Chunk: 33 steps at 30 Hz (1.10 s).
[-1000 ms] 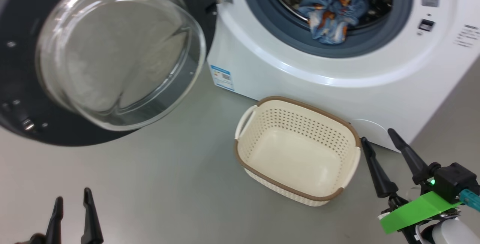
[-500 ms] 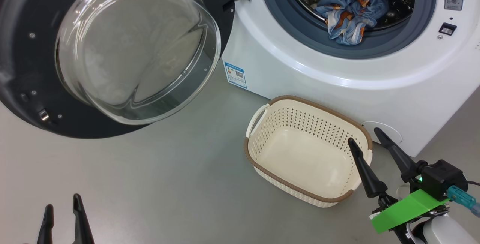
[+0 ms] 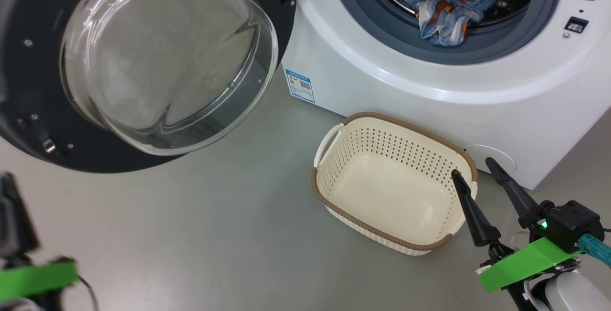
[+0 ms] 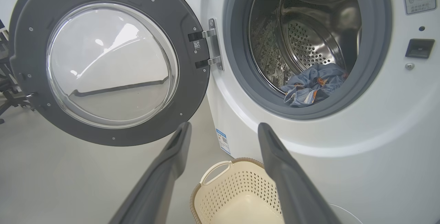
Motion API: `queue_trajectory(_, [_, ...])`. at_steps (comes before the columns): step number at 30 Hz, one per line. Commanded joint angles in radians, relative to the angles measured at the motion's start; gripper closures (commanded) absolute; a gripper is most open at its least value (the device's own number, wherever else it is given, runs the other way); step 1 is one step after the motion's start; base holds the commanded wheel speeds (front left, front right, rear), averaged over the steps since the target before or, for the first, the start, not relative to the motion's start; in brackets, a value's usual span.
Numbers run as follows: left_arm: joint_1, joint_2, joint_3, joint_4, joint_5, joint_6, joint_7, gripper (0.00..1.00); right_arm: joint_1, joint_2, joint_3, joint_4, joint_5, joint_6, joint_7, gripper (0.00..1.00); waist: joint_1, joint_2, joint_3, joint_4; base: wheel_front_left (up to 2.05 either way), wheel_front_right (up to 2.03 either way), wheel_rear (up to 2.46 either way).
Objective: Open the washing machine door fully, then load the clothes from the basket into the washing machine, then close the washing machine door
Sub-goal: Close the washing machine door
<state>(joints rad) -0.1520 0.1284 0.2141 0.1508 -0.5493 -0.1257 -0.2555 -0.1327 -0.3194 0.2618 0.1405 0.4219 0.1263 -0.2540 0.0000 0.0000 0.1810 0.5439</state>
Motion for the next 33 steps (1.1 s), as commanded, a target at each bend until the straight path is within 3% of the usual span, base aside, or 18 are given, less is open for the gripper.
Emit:
queue_trajectory(1, [-0.051, 0.071, 0.037, -0.033, -0.038, -0.005, -0.006, 1.0, 0.006, -0.009, 0.013, -0.029, 0.0, 0.004, -0.008, 0.0, 0.0, 0.0, 0.01, -0.006, 0.0, 0.0, 0.0])
queue_trajectory(6, [-0.179, 0.227, 0.067, 0.02, -0.245, -0.005, 0.002, 1.0, -0.001, -0.017, 0.014, -0.037, -0.002, 0.004, -0.008, 0.0, 0.0, 0.0, 0.042, -0.028, 0.0, 0.0, 0.0])
queue_trajectory(10, [-0.29, 0.339, 0.086, 0.126, -0.443, -0.005, 0.065, 1.0, -0.013, -0.027, 0.018, -0.042, -0.003, 0.004, -0.008, 0.0, 0.0, 0.0, 0.07, -0.042, 0.0, 0.0, 0.0])
queue_trajectory(15, [-0.411, 0.449, 0.086, 0.28, -0.609, -0.005, 0.164, 1.0, -0.035, -0.042, 0.027, -0.048, -0.004, 0.004, -0.008, 0.0, 0.0, 0.0, 0.108, -0.058, 0.0, 0.0, 0.0])
queue_trajectory(20, [-0.504, 0.503, 0.06, 0.402, -0.706, -0.005, 0.274, 1.0, -0.052, -0.061, 0.035, -0.052, -0.005, 0.004, -0.008, 0.0, 0.0, 0.0, 0.148, -0.062, 0.0, 0.0, 0.0])
queue_trajectory(33, [-0.691, 0.615, -0.01, 0.637, -0.791, -0.005, 0.494, 1.0, -0.078, -0.101, 0.061, -0.061, -0.001, 0.004, -0.008, 0.0, 0.0, 0.0, 0.205, -0.067, 0.0, 0.0, 0.0])
